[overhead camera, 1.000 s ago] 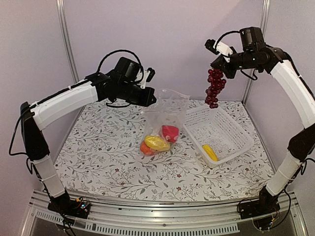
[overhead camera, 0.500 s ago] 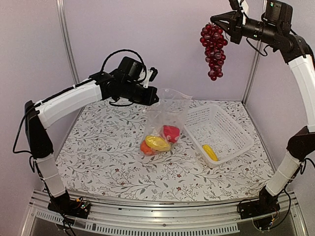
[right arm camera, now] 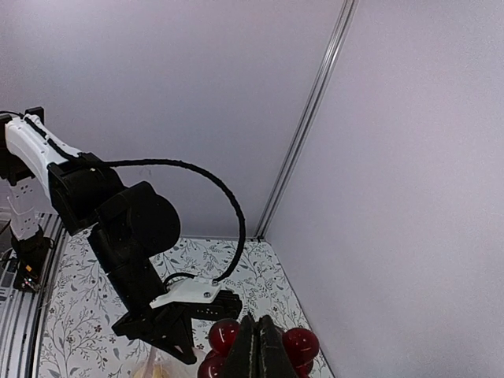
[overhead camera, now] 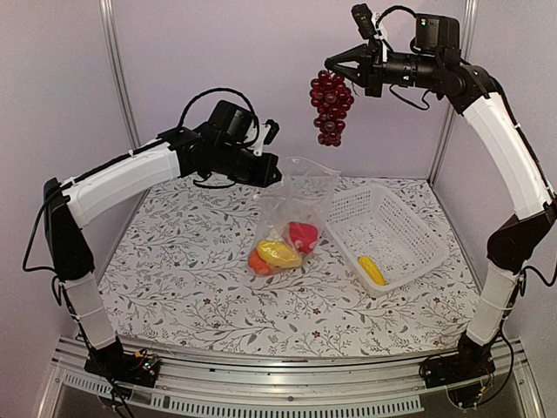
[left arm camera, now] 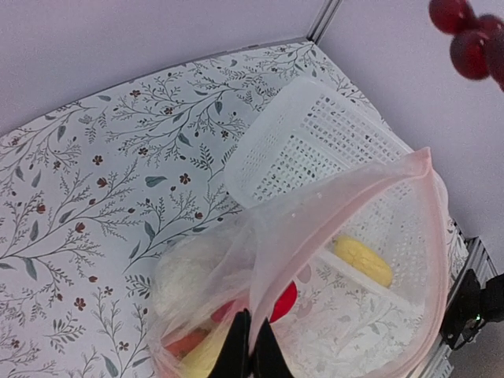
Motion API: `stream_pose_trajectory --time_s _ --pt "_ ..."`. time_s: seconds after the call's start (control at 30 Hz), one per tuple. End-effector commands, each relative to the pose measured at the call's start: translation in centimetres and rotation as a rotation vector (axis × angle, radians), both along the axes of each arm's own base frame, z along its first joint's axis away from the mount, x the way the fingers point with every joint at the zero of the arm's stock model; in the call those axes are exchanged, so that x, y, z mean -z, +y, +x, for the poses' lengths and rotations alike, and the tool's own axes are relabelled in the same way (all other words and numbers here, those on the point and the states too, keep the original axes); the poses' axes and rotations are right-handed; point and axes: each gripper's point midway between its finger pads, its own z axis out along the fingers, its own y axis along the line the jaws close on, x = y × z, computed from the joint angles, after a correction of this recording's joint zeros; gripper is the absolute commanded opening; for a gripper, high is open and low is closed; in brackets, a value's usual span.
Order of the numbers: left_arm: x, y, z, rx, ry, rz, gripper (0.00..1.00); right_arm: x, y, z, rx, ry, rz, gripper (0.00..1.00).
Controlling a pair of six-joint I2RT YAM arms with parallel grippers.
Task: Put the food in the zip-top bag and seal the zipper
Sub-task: Place the fake fruit in the zipper food storage bag.
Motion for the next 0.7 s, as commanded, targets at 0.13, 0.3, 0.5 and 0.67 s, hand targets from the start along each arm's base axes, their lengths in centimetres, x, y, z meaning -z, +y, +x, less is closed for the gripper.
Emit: stream_pose_trajectory --time_s 0.13,0.3,0.5,0.67 --pt "-1.7 0.7 0.1 -0.008 -0.017 -0.040 0.00 1.3 2.3 -1.1 -0.135 0.073 0.027 0.00" --pt "-2.0 0.8 0.0 -0.010 -0.019 -0.047 0.00 3.1 3.2 -1.2 -0.175 0.134 0.022 0.00" --pt "-2.1 1.0 -0.2 -0.010 -0.019 -0.059 0.00 5.5 3.9 -0.2 -0.175 0.180 0.014 0.00" --pt "-2.5 1.2 -0.2 -0.012 -0.024 -0.065 0.00 7.8 4.4 0.7 -0.169 0.220 -0.007 0.00"
